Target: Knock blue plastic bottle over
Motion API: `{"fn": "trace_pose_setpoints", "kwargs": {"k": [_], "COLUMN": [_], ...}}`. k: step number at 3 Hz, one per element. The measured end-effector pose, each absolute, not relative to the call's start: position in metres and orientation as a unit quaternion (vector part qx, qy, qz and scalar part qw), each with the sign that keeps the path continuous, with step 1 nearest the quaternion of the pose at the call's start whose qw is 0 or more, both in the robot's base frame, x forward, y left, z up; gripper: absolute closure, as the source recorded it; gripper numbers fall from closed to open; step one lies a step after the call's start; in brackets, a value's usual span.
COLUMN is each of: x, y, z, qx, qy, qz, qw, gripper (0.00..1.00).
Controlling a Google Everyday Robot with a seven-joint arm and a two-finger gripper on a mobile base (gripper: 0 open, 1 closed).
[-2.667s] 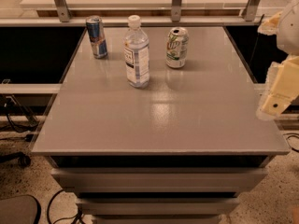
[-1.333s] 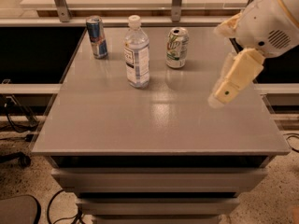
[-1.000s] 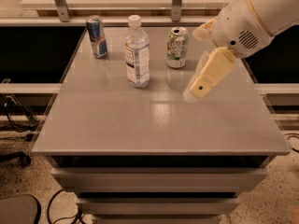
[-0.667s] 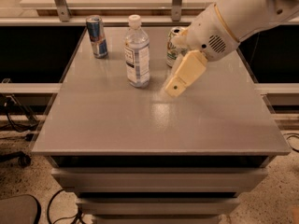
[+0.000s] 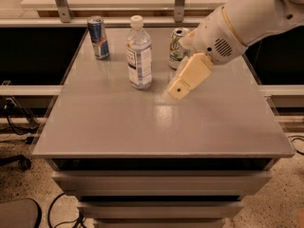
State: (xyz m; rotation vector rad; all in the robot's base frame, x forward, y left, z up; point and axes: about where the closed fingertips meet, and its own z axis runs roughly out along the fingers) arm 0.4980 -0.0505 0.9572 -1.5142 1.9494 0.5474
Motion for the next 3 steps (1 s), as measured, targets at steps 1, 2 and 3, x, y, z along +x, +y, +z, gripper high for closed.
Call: {"fn": "trace_pose_setpoints", "kwargs": {"k": [1,2,3], "x": [0.509,0.528,0.548], "y": [-0.059,-0.069,-0.072], "z": [0.946,0.935,0.922], "qx": [-0.538,-0.509,-0.491], "qy": [0.759,0.772,0.773], "qz": [0.177,0.149,0.142], "qw": [0.322,0.349,0.374], "gripper": [0.00,0.00,0.00]}}
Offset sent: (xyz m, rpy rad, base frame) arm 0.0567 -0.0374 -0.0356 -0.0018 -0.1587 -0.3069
